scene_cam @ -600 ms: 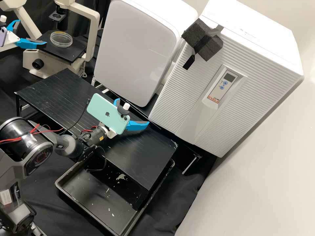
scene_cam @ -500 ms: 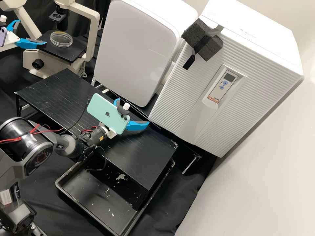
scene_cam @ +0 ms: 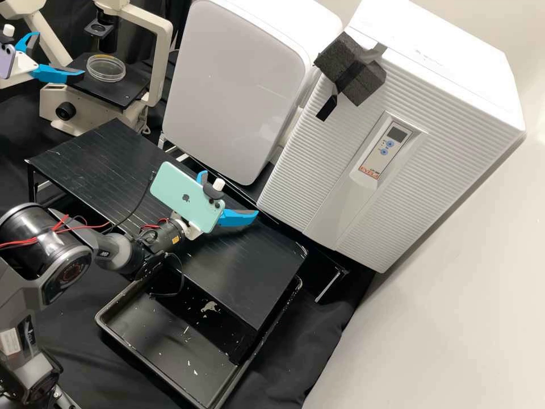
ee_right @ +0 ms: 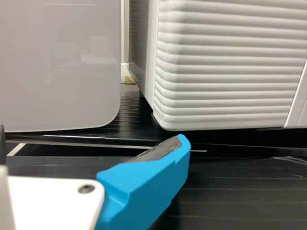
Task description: Place the petri dish on the bench
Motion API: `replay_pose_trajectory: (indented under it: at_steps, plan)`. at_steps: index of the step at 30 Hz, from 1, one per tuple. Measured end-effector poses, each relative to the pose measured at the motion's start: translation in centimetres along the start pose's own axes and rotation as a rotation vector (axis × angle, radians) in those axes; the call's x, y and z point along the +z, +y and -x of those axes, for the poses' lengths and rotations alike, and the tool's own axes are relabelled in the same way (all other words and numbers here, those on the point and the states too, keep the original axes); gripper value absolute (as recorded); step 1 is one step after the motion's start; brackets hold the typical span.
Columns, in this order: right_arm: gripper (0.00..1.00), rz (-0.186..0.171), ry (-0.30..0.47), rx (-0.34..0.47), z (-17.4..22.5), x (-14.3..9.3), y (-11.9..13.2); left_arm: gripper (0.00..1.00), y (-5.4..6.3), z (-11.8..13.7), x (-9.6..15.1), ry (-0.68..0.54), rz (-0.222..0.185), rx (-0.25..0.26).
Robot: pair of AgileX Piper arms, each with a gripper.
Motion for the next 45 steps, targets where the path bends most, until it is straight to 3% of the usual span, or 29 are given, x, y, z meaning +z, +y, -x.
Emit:
replay_pose_trajectory:
  at_steps: [3,10,13,18,23,29,35,45]
  plan:
    - [1.00,0.000,0.000,0.000,0.0,0.0,0.0,1.00,0.8,-1.3,0.5,-0.017,-0.001,0.021]
    - [1.00,0.000,0.000,0.000,0.0,0.0,0.0,1.00,1.3,-3.2,1.4,-0.054,-0.019,0.002]
    - [1.00,0.000,0.000,0.000,0.0,0.0,0.0,1.00,1.1,-4.1,1.6,-0.072,0.004,-0.013]
    - [1.00,0.000,0.000,0.000,0.0,0.0,0.0,1.00,-0.2,-5.2,1.8,-0.079,0.064,-0.086]
    - [1.00,0.000,0.000,0.000,0.0,0.0,0.0,1.00,-0.9,-6.1,1.8,-0.082,0.067,-0.108]
    - [1.00,0.000,0.000,0.000,0.0,0.0,0.0,1.00,-1.4,-6.8,1.8,-0.055,0.042,-0.137]
    - [1.00,0.000,0.000,0.000,0.0,0.0,0.0,1.00,-1.3,-7.3,1.9,-0.041,-0.023,-0.123]
    - [1.00,0.000,0.000,0.000,0.0,0.0,0.0,1.00,-1.6,-8.3,2.1,-0.044,-0.023,-0.131]
